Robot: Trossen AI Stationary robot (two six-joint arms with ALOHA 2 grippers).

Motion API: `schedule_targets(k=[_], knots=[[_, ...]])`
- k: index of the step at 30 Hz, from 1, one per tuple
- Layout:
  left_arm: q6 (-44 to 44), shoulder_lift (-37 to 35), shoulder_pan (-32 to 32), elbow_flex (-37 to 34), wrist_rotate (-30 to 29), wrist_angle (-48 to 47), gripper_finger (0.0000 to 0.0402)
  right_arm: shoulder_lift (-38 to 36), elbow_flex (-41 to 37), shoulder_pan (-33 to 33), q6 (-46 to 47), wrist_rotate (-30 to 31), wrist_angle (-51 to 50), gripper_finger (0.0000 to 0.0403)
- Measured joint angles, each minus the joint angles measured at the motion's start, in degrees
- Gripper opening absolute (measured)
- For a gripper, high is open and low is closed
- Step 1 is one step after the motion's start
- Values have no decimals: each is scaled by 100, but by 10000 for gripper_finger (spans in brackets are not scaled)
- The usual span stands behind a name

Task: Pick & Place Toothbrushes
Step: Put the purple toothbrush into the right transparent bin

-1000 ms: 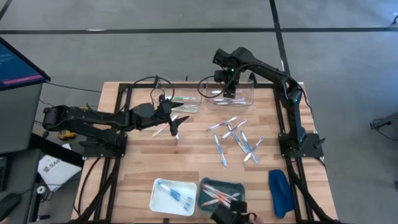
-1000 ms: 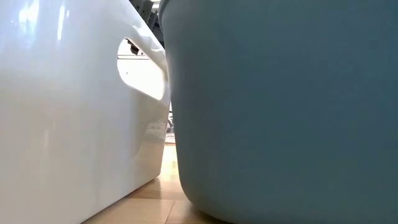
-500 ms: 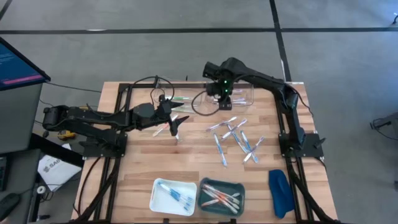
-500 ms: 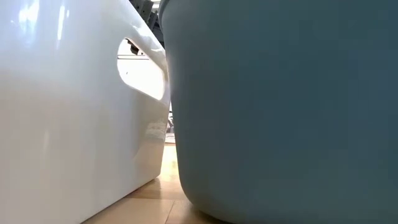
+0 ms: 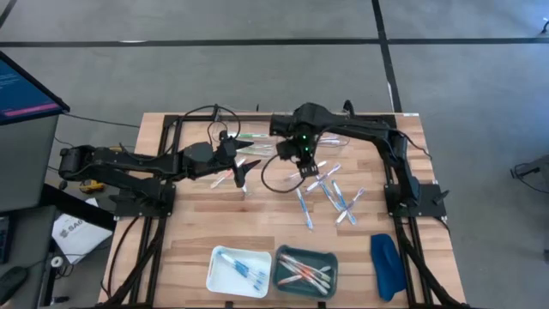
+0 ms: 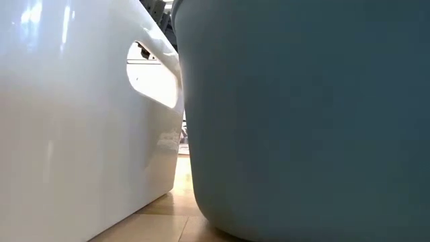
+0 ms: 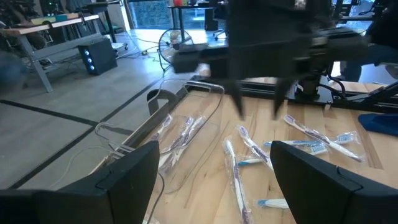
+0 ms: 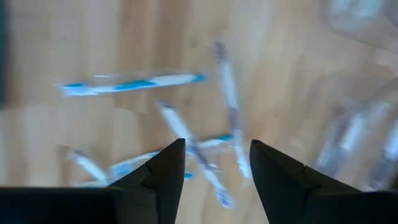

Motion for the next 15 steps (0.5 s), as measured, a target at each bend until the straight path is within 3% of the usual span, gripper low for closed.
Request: schedule_targets(k=[7,11,15], knots=[[-1,0,0,0,0,0,301,-25,0,280,-91,-1129,-79,173],[-1,0,0,0,0,-2,301,-199,-92,328,-80,-1159,-34,173],[-1,0,0,0,-1,-5,301,-619,-665,316,19,-1157,303,170]])
